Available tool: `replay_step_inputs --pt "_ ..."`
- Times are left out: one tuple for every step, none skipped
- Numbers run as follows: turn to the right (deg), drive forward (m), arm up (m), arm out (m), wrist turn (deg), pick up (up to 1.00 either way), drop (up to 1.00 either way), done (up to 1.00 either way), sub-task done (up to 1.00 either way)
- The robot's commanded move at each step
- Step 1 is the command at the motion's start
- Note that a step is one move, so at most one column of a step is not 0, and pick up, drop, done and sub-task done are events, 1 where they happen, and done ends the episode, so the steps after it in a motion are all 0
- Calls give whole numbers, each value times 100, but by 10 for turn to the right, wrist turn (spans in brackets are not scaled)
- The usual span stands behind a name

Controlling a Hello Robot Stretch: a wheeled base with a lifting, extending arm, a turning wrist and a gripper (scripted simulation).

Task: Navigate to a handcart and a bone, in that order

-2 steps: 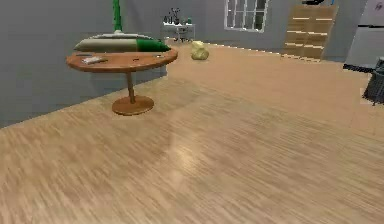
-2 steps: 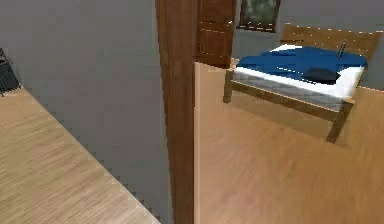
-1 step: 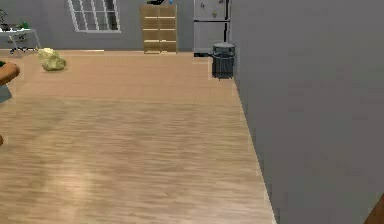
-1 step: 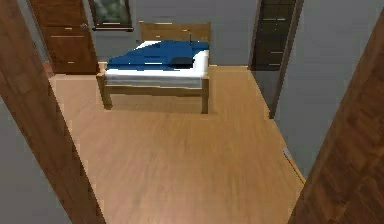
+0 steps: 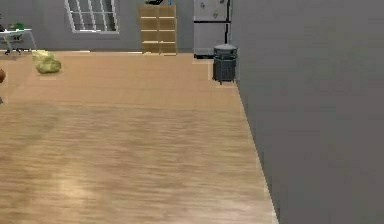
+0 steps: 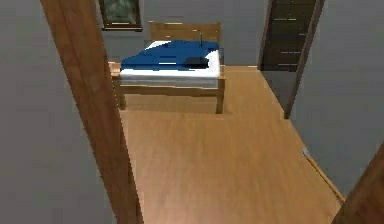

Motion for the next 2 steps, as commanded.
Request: replay_step_inputs --pt "-450 0 0 0 0 0 0 0 0" --pt "-360 0 0 0 0 0 0 0 0"
